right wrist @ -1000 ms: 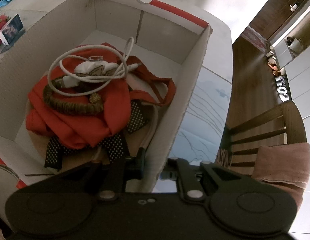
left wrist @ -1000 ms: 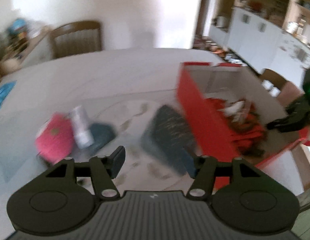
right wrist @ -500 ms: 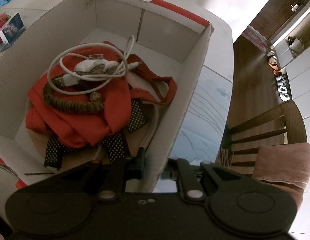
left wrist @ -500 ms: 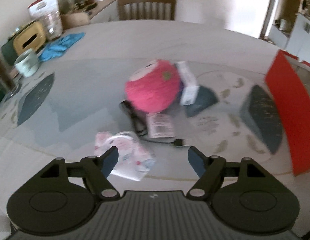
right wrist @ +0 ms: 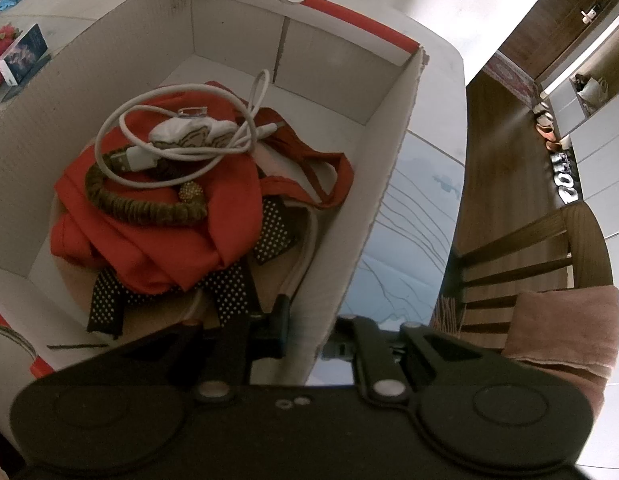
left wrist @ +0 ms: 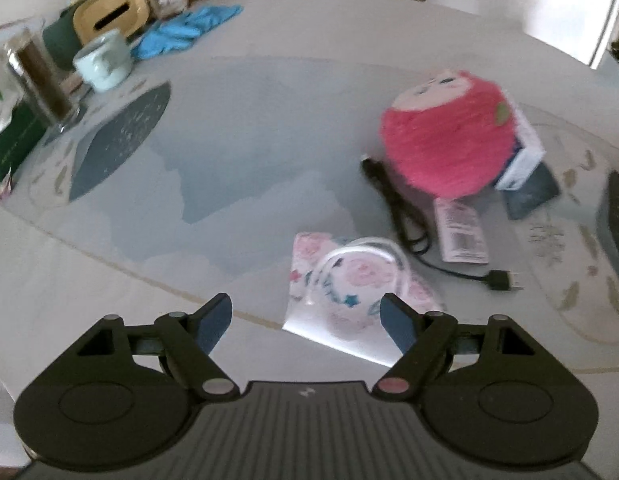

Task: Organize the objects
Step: 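Return the left gripper to the table toward the white printed pouch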

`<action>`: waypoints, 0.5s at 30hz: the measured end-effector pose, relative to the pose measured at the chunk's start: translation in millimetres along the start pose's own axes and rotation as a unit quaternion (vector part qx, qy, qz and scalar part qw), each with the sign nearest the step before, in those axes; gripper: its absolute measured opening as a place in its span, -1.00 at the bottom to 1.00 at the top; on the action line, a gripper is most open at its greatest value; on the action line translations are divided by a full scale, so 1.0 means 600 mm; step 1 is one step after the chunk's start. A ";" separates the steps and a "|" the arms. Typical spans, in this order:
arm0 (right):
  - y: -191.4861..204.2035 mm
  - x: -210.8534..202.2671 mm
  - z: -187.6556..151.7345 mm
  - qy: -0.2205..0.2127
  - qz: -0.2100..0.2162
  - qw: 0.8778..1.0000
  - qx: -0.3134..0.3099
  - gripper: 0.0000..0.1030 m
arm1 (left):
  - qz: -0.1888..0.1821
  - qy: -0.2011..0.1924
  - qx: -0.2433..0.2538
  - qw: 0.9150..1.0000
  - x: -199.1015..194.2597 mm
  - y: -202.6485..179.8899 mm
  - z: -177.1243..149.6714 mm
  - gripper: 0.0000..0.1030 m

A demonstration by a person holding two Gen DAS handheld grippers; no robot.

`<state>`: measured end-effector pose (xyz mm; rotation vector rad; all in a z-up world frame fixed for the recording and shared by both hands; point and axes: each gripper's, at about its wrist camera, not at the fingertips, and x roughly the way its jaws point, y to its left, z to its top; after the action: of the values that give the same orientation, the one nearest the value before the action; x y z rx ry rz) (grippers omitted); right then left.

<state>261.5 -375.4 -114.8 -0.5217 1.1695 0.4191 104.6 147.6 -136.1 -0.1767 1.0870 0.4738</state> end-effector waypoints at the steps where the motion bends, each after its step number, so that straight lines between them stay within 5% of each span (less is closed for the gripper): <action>1: 0.000 0.000 0.000 0.000 0.000 1.000 0.000 -0.77 | 0.002 0.001 -0.003 1.000 0.002 0.002 -0.001 0.57; 9: 0.000 0.002 -0.002 0.000 0.000 1.000 0.001 -0.77 | 0.001 -0.010 0.006 1.000 -0.003 -0.004 -0.005 0.54; 11: 0.001 0.003 -0.003 0.001 0.000 1.000 0.001 -0.77 | 0.003 -0.013 0.017 1.000 -0.003 -0.009 -0.005 0.22; 15: 0.001 0.004 -0.004 0.001 0.000 1.000 0.000 -0.77 | 0.005 -0.019 0.024 1.000 -0.005 -0.015 -0.006 0.04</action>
<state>260.1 -376.3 -117.6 -0.5221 1.1722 0.4189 104.7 137.4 -135.7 -0.1188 1.0609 0.4582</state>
